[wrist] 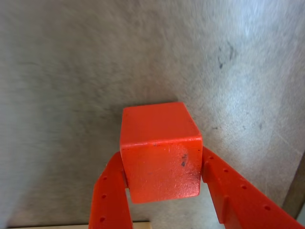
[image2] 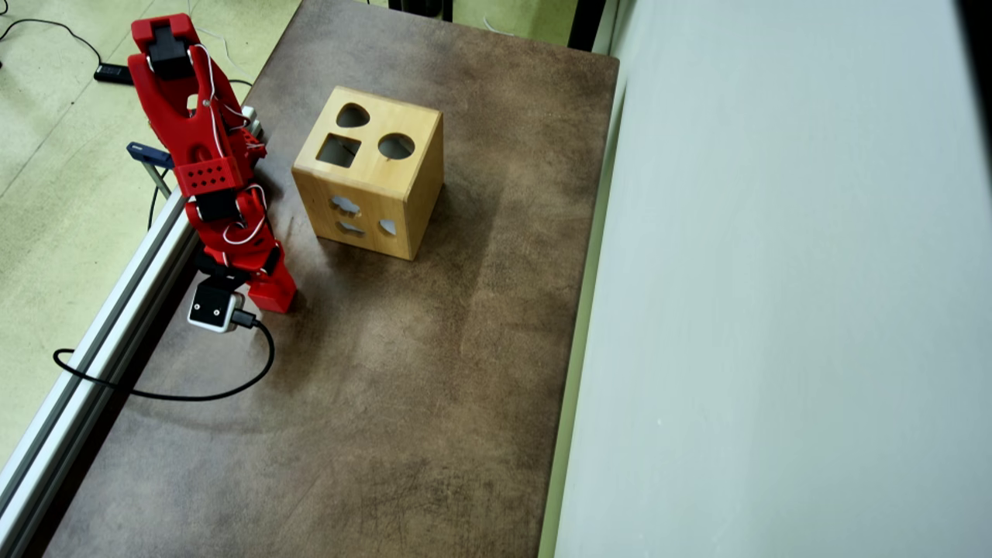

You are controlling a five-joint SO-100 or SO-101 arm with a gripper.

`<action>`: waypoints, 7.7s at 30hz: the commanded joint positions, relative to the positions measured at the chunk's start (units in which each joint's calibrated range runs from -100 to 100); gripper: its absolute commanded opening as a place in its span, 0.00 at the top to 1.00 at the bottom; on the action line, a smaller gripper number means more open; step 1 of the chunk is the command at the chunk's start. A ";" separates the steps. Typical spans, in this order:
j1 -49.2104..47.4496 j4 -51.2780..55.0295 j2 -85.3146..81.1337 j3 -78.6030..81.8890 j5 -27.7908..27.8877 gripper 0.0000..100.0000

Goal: Pick and place the red cube on the square hole

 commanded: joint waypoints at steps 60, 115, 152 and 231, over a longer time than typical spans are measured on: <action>-28.58 51.99 -23.56 -69.50 9.96 0.91; -41.21 51.82 -29.93 -35.42 16.85 0.92; -40.47 51.50 -26.62 -34.26 19.39 0.92; -40.25 46.76 -28.83 -26.39 18.85 0.91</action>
